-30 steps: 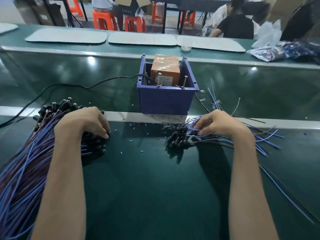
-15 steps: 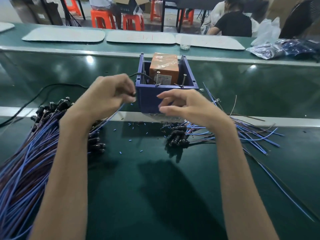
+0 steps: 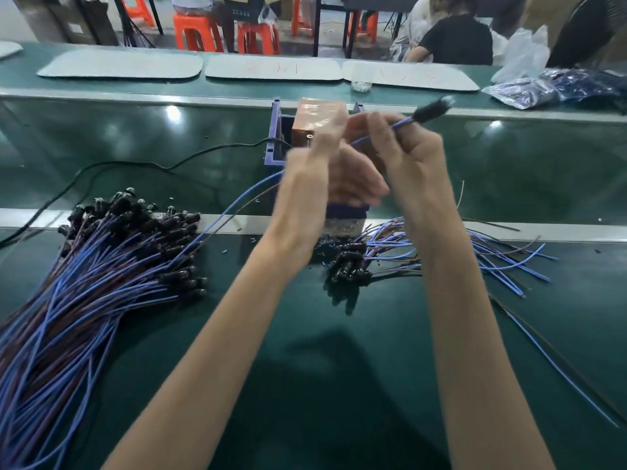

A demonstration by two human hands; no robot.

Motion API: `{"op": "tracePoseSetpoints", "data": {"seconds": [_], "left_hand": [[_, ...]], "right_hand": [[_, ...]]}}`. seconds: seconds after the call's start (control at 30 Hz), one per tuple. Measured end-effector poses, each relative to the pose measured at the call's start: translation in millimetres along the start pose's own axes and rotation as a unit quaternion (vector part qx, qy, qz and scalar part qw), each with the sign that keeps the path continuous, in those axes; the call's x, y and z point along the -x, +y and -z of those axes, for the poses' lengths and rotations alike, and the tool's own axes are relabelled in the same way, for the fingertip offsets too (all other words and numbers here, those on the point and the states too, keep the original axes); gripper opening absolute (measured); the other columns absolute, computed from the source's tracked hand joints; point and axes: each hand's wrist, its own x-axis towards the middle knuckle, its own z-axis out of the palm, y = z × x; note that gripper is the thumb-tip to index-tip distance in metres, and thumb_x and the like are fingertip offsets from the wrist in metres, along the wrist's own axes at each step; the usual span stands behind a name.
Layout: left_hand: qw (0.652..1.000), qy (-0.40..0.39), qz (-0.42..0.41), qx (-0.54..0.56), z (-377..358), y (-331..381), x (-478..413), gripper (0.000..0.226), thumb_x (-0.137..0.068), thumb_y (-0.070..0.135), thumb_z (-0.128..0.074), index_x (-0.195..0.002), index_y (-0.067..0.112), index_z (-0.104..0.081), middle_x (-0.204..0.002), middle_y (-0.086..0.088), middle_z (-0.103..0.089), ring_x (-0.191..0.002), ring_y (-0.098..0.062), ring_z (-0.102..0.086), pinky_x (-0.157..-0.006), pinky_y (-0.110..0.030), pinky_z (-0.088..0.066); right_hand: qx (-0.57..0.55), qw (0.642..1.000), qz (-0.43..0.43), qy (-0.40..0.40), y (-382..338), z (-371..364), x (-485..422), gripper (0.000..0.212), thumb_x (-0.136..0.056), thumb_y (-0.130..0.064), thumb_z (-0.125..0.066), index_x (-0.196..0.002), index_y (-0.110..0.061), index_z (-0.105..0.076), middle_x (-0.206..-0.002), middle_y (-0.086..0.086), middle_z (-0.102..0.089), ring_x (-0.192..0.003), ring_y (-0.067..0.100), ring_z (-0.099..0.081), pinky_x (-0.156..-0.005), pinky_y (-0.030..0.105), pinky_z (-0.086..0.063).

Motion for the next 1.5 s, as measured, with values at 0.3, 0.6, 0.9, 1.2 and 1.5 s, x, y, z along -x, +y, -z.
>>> {"op": "tracePoseSetpoints", "data": {"seconds": [0.3,0.6,0.9,1.2,1.5], "left_hand": [[0.827,0.268,0.208,0.448,2,-12,-13,0.047,-0.103,0.043,-0.025,-0.099,0.007,-0.055,-0.089,-0.01,-0.065,-0.078,-0.021,-0.063,-0.077,-0.03,-0.049],[0.92,0.187,0.166,0.301,11,-6,-17,0.046,-0.105,0.034,-0.028,-0.072,0.014,-0.052,-0.045,0.006,-0.039,-0.038,-0.008,-0.035,-0.041,-0.017,-0.033],[0.973,-0.077,0.218,0.007,4,-3,-8,0.024,-0.091,0.017,-0.039,-0.067,0.016,-0.046,-0.044,0.01,-0.037,-0.034,-0.003,-0.031,-0.035,-0.012,-0.028],[0.939,-0.201,0.259,0.102,11,-10,-6,0.017,-0.072,0.013,-0.043,-0.06,0.017,-0.054,-0.044,0.006,-0.033,-0.037,-0.006,-0.031,-0.031,-0.012,-0.025],[0.858,-0.229,0.324,0.326,11,-14,-7,0.01,-0.064,0.011,-0.05,-0.057,0.013,-0.043,-0.036,0.002,-0.035,-0.027,-0.004,-0.035,-0.026,-0.009,-0.018]], "right_hand": [[-0.16,0.987,0.015,0.001,-17,29,3,0.042,-0.105,-0.024,-0.029,-0.082,-0.007,-0.059,-0.055,-0.002,-0.063,-0.054,0.016,-0.063,-0.068,0.032,-0.055],[-0.155,0.984,0.067,-0.047,-11,45,4,0.03,-0.085,-0.003,-0.053,-0.069,-0.018,-0.074,-0.063,0.007,-0.05,-0.05,0.01,-0.024,-0.048,0.019,-0.025],[0.171,0.969,0.112,-0.143,-4,29,6,0.048,-0.08,0.009,-0.068,-0.117,-0.021,-0.064,-0.084,-0.001,-0.039,-0.06,0.026,-0.031,-0.058,0.026,-0.03],[0.151,0.969,0.117,-0.156,3,14,5,0.053,-0.073,0.015,-0.062,-0.106,-0.027,-0.067,-0.093,-0.008,-0.042,-0.054,0.023,-0.029,-0.053,0.015,-0.029],[0.145,0.955,0.125,-0.227,-2,12,6,0.045,-0.084,0.013,-0.057,-0.115,-0.019,-0.066,-0.098,0.003,-0.061,-0.089,0.019,-0.058,-0.077,0.02,-0.044]]}}
